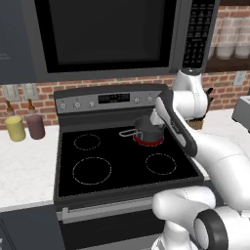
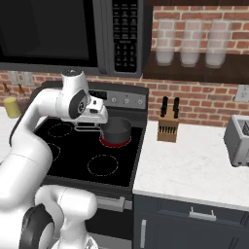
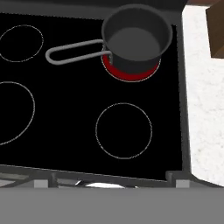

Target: Turn off the rear right burner of the stove.

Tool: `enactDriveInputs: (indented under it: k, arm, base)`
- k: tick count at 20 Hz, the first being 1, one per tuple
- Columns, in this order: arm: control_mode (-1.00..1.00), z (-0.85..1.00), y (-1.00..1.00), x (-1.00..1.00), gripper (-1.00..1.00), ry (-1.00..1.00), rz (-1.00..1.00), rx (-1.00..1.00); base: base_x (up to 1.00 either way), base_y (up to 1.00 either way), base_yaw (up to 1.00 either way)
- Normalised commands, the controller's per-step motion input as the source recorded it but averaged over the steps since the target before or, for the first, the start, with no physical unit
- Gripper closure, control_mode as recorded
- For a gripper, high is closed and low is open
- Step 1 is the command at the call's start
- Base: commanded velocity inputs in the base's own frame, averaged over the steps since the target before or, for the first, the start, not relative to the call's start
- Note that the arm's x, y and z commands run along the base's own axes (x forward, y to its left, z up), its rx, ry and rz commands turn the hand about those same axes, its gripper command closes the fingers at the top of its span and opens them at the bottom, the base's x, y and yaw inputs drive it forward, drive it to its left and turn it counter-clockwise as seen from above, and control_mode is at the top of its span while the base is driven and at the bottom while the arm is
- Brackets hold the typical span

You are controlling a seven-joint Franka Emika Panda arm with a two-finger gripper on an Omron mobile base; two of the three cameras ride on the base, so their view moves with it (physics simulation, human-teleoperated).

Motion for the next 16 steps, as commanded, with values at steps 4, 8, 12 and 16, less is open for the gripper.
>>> enactDriveInputs:
  k: [4,8,12,16]
  arm:
    - [-1.00,-0.29,-0.34,0.07,-1.00,-0.23,0.00,0.08]
    - [-1.00,-0.27,-0.20,0.11,-1.00,-0.11,0.00,0.10]
    - [-1.00,-0.14,-0.10,0.18,-1.00,0.00,0.00,0.03]
    - [-1.00,-0.01,-0.04,0.06,-1.00,0.05,0.00,0.00]
  base:
    - [0.00,0.00,0.00]
    - [0.00,0.00,0.00]
    - [0.00,0.00,0.00]
    - [0.00,0.00,0.00]
